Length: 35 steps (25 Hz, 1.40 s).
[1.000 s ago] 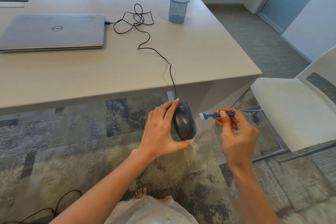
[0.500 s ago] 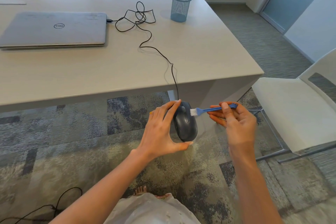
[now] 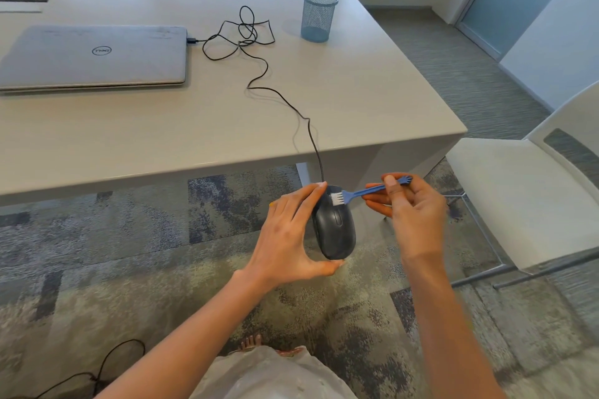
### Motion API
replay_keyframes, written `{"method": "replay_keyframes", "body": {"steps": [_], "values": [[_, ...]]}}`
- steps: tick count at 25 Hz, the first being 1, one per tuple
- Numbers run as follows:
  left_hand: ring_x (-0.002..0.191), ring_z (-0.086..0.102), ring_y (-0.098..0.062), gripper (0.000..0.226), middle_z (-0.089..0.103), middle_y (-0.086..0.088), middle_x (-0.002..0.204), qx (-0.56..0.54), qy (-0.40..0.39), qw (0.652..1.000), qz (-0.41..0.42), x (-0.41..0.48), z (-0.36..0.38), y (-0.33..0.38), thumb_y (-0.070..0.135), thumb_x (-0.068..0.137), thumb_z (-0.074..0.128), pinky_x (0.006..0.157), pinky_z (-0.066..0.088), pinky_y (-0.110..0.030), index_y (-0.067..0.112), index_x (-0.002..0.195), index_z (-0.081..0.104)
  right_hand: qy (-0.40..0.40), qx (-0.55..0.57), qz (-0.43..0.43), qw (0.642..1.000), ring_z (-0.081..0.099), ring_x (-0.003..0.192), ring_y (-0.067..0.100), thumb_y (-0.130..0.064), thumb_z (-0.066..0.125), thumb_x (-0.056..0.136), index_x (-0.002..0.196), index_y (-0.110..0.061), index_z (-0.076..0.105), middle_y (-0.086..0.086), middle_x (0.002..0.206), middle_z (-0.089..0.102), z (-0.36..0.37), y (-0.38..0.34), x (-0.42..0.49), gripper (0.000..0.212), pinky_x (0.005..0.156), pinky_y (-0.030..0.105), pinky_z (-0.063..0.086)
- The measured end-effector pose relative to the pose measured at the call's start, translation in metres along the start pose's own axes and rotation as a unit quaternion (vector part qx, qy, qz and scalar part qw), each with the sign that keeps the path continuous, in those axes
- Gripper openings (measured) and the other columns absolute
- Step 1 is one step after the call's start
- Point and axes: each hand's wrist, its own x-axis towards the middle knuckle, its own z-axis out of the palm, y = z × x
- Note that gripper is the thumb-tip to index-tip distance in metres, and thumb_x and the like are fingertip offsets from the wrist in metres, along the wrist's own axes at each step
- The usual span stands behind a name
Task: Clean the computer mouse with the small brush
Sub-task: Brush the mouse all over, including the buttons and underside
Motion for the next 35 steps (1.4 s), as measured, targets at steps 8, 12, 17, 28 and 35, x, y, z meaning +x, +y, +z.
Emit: {"method": "replay_keyframes", "body": {"steps": [8, 12, 17, 28, 35], "values": [[0.133, 0.040, -0.016, 0.114, 0.036, 0.004, 0.151, -0.001, -0.002, 1.000, 0.010, -0.003, -0.003, -0.004, 0.064, 0.063, 0.081, 0.111, 0.026, -0.028, 0.019, 0.154, 0.027, -0.003, -0.031, -0.028, 0.999, 0.076, 0.072, 0.011, -0.014, 0.058, 0.100, 0.092, -0.014, 0.065, -0.002, 0.078, 0.075, 0.012, -0.003, -0.001, 0.011, 0.067, 0.024, 0.062], [0.132, 0.041, -0.017, 0.116, 0.037, 0.003, 0.151, 0.005, -0.004, 1.000, 0.003, -0.005, -0.004, -0.006, 0.063, 0.062, 0.082, 0.110, 0.028, -0.031, 0.018, 0.154, 0.028, 0.031, -0.057, -0.052, 0.997, 0.075, 0.072, 0.005, -0.015, 0.057, 0.100, 0.091, -0.019, 0.065, -0.008, 0.077, 0.074, 0.009, -0.002, 0.001, 0.013, 0.068, 0.021, 0.062], [0.133, 0.040, -0.018, 0.117, 0.036, 0.003, 0.152, 0.004, -0.007, 1.000, -0.009, -0.004, -0.006, -0.008, 0.063, 0.062, 0.083, 0.110, 0.031, -0.037, 0.017, 0.154, 0.028, 0.021, -0.052, -0.017, 0.998, 0.076, 0.070, 0.011, -0.014, 0.057, 0.100, 0.092, -0.016, 0.064, 0.003, 0.082, 0.075, 0.009, 0.003, -0.005, 0.012, 0.068, 0.024, 0.062], [0.137, 0.036, -0.015, 0.115, 0.035, 0.003, 0.153, -0.001, 0.003, 1.000, -0.023, 0.001, -0.006, -0.010, 0.065, 0.064, 0.080, 0.113, 0.021, -0.027, 0.017, 0.154, 0.027, 0.043, -0.048, -0.029, 0.997, 0.077, 0.079, 0.016, -0.017, 0.058, 0.100, 0.093, -0.016, 0.066, -0.001, 0.082, 0.075, -0.011, 0.013, -0.016, 0.011, 0.069, 0.021, 0.061], [0.137, 0.035, -0.010, 0.118, 0.036, 0.007, 0.151, -0.033, 0.012, 0.998, -0.050, 0.007, 0.000, -0.013, 0.060, 0.060, 0.084, 0.112, 0.017, -0.017, 0.021, 0.155, 0.027, 0.046, 0.024, 0.030, 0.998, 0.077, 0.076, 0.017, -0.015, 0.059, 0.099, 0.091, -0.014, 0.068, 0.006, 0.084, 0.077, -0.015, 0.021, -0.024, 0.012, 0.065, 0.021, 0.060]]}}
